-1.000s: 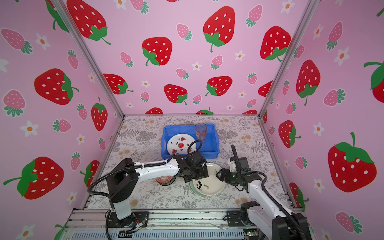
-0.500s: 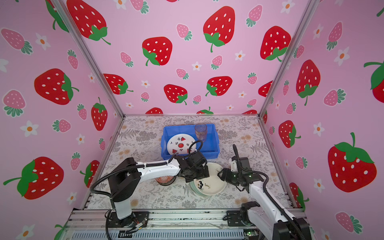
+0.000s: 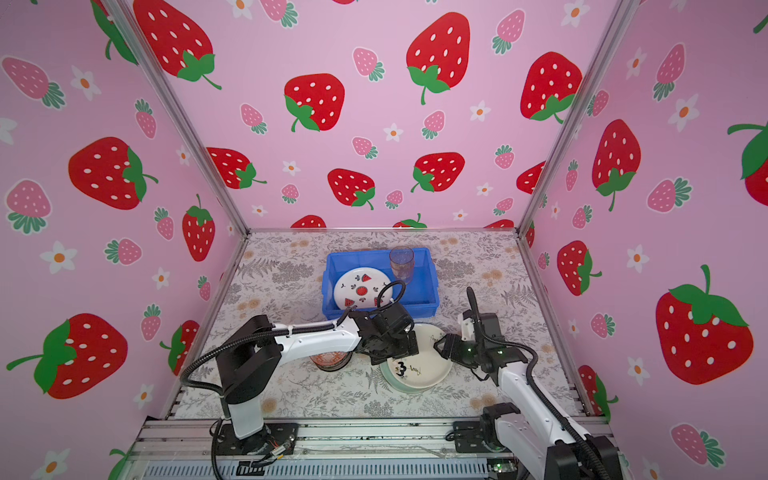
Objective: Place the mixed dishes into the plastic bin
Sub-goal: 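Close both grippers on opposite rims of the pink-drawn plate and tilt it, then lift the pink-drawn plate off the green plate with both grippers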
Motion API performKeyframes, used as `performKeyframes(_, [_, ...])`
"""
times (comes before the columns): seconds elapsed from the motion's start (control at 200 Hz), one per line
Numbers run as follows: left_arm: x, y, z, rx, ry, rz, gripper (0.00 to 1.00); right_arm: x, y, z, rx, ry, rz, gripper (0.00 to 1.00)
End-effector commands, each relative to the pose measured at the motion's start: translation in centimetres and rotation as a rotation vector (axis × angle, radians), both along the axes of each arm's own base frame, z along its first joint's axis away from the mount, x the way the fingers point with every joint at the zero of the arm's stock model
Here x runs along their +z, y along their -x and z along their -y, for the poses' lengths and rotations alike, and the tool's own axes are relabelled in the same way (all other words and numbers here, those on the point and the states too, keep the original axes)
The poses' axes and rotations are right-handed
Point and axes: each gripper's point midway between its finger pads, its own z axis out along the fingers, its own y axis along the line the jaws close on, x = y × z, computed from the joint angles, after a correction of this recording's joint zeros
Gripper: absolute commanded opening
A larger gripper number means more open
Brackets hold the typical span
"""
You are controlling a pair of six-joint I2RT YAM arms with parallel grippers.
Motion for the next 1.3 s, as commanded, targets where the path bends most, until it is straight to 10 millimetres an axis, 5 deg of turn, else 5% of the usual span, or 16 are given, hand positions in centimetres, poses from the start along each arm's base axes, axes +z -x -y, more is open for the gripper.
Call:
performKeyframes(0.0, [1.3,-0.5,2.0,-0.007,0.076,0.025,1.00,0.6,0.3,-1.0,0.034,-0.069,0.003,0.57])
performKeyframes(0.29, [1.6,-0.6,2.0,-0.004,0.079,0.030,1.00,0.4,0.4,-1.3,0.027,-0.100,-0.005,0.52])
performKeyframes(0.58, [1.8,-0.6,2.0,-0.003,0.083,0.036,1.00,0.6,0.5,-1.3,0.025,-0.110,-0.005,0.32])
performKeyframes(1.296, [3.0,-0.5,0.8,0.003,0.076,0.065,1.00,2.5,0.6,-0.8,0.006,-0.076,-0.022,0.07])
